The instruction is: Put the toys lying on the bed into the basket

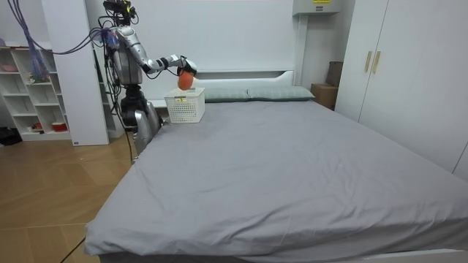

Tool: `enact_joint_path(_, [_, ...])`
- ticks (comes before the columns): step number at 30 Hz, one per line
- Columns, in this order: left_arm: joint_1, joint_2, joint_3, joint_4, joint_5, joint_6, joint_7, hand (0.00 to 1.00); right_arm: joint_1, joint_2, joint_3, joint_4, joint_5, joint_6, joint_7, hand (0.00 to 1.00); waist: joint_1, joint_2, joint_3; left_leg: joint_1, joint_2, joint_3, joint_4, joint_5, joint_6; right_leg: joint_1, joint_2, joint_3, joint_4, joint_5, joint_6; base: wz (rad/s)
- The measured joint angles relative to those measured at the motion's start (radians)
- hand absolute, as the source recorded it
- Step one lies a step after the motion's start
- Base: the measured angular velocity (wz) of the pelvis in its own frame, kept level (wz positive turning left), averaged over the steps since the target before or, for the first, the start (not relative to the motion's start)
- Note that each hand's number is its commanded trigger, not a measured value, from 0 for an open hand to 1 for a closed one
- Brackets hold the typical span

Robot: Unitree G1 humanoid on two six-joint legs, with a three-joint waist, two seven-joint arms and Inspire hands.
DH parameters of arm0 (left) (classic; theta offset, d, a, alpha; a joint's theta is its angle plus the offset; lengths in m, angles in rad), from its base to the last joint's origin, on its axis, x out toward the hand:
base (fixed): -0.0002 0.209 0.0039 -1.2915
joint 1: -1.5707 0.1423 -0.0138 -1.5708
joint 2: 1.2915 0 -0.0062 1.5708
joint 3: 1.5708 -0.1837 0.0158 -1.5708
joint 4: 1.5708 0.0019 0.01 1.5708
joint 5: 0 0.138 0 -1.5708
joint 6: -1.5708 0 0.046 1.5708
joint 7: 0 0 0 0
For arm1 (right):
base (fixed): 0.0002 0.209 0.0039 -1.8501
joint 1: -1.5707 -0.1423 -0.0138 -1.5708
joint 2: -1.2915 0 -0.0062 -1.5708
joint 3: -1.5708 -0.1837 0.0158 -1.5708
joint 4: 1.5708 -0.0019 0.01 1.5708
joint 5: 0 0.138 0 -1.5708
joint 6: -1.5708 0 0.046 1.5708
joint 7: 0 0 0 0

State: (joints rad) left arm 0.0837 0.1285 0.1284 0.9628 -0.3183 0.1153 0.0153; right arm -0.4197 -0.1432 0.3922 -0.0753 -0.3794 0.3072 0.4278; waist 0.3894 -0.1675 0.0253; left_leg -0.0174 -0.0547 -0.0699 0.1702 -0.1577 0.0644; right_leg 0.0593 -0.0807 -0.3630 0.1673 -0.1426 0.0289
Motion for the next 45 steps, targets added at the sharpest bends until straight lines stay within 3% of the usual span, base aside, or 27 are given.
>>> enact_joint_path(2, [-0.014,0.000,0.003,0.000,0.007,0.009,0.000,0.00,-0.005,0.000,0.017,0.023,0.000,0.000,-0.002,0.80,0.002,-0.005,-0.0010,-0.009,-0.006,-0.018,0.002,0.007,-0.001,-0.001,-0.004,-0.013,0.000,-0.002,0.002,0.24])
enact_joint_path(4, [-0.021,-0.003,0.007,0.001,0.008,0.011,0.000,0.00,-0.006,0.010,0.033,0.053,-0.004,0.001,-0.002,0.65,0.017,-0.010,-0.0029,-0.011,-0.008,-0.023,0.002,0.010,0.000,-0.003,-0.006,-0.022,0.000,-0.002,0.003,0.10])
enact_joint_path(5, [-0.021,-0.003,0.008,0.002,0.008,0.011,0.001,0.00,-0.007,0.016,0.035,0.065,-0.004,0.001,-0.002,0.40,0.021,-0.010,-0.0033,-0.011,-0.008,-0.024,0.002,0.011,0.000,-0.002,-0.006,-0.023,0.000,-0.002,0.003,0.04])
enact_joint_path(6, [-0.022,-0.002,0.012,0.004,0.008,0.012,0.003,0.00,-0.012,0.021,0.043,0.088,-0.004,0.001,-0.003,0.00,0.027,-0.011,-0.0020,-0.009,-0.009,-0.028,0.002,0.012,0.000,0.002,-0.007,-0.026,0.000,-0.002,0.003,0.10])
enact_joint_path(10, [-0.029,0.002,0.007,0.008,0.007,0.019,0.005,0.00,-0.033,0.023,0.063,0.183,-0.005,0.002,-0.016,0.00,0.033,-0.021,0.0082,-0.009,-0.012,-0.044,0.008,0.013,-0.001,0.010,-0.009,-0.048,-0.002,-0.002,0.003,0.15])
enact_joint_path(18, [-0.041,-0.005,0.005,0.007,0.008,0.034,0.001,0.00,-0.032,0.023,0.073,0.194,-0.010,0.012,-0.045,0.00,0.030,-0.012,0.0140,-0.024,-0.013,-0.049,0.020,0.013,-0.002,0.006,-0.009,-0.052,-0.001,-0.002,0.003,0.01])
enact_joint_path(29, [-0.048,-0.007,-0.018,-0.003,0.008,0.036,0.001,0.00,-0.028,0.014,0.072,0.226,-0.009,-0.007,-0.091,0.00,0.022,-0.008,0.0078,-0.023,-0.013,-0.041,0.029,0.013,-0.002,0.000,-0.009,-0.046,-0.001,-0.002,0.003,-0.02])
enact_joint_path(36, [-0.047,-0.005,-0.043,-0.002,-0.003,0.032,0.001,0.00,-0.019,-0.013,0.072,0.228,0.009,-0.031,-0.133,0.00,0.010,0.007,0.0048,-0.013,-0.008,-0.017,0.027,0.013,-0.002,-0.002,-0.006,-0.004,0.003,-0.002,0.003,-0.09])
enact_joint_path(45, [-0.046,-0.002,-0.075,0.000,-0.001,0.021,0.018,0.00,0.036,-0.023,0.053,0.226,0.026,-0.059,-0.199,0.00,-0.070,0.017,0.0012,-0.006,-0.008,0.012,0.028,0.009,0.004,-0.006,-0.006,0.036,0.006,-0.002,0.003,-0.09])
